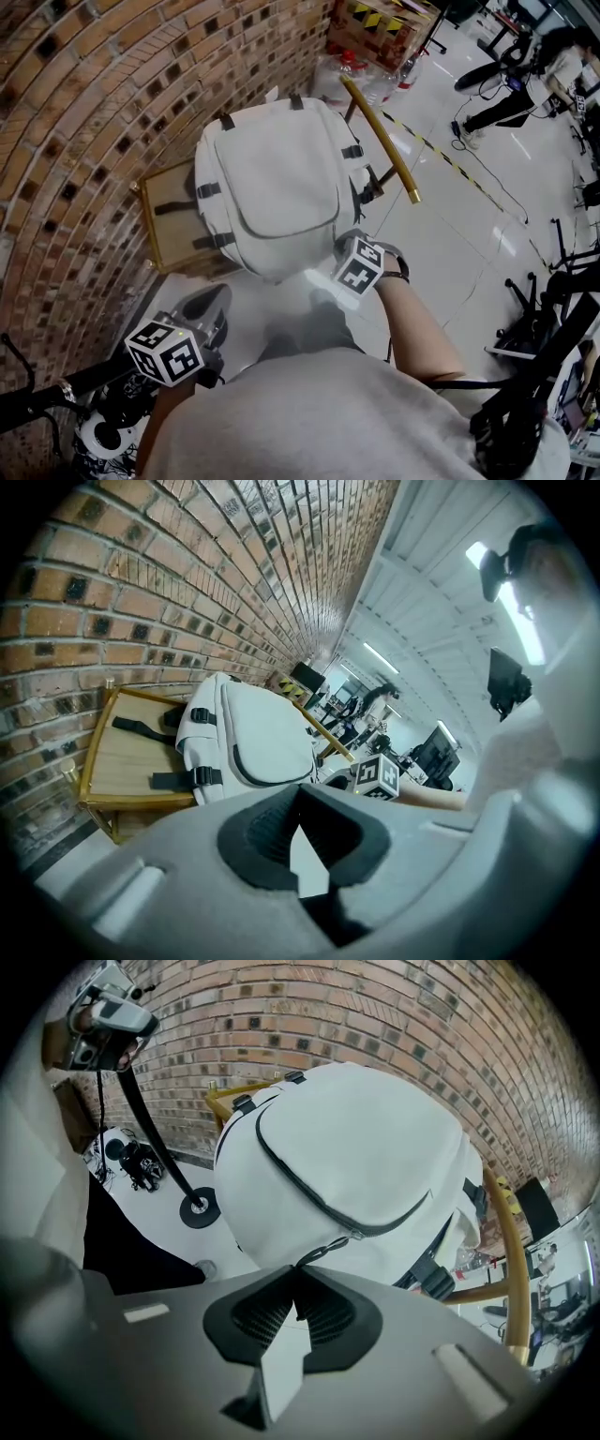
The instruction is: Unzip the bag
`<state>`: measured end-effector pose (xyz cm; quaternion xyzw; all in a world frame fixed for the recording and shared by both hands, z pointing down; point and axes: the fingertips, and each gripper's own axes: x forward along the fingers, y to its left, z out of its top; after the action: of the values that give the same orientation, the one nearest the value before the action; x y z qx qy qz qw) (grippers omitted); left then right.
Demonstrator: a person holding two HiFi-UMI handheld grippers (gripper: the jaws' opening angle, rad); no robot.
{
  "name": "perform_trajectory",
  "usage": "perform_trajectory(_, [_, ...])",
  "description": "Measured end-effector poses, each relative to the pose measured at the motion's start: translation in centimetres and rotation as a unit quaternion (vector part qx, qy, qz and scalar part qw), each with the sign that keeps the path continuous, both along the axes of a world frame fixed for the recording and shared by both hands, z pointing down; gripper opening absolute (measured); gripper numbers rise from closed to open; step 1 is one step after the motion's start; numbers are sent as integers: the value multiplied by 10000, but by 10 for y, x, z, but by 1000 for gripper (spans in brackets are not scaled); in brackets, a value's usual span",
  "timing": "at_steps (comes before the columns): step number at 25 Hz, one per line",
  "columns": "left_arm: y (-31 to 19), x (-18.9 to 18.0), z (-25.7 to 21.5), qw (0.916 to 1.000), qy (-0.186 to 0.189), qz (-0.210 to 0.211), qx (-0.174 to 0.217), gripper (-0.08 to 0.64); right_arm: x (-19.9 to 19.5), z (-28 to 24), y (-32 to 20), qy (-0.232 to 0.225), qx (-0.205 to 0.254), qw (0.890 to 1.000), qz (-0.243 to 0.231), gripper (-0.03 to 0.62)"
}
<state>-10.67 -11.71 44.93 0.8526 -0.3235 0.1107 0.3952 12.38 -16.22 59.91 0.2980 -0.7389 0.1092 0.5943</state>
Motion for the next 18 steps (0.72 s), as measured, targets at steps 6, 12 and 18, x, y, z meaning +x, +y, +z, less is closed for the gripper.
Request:
perform_trajectory(6, [8,-9,3,9999,6,-108,-10,2,-11,0,4,19,28,10000,-23,25])
perform_trajectory(12, [14,-18,4,9996,60,-270,-30,2,-25,-2,8,-134,-68,9999,63,25])
perform_trajectory(18, [16,-29,4,9986,200,-491,-38,2,-46,-1,15,-65,-123,9997,-190,25])
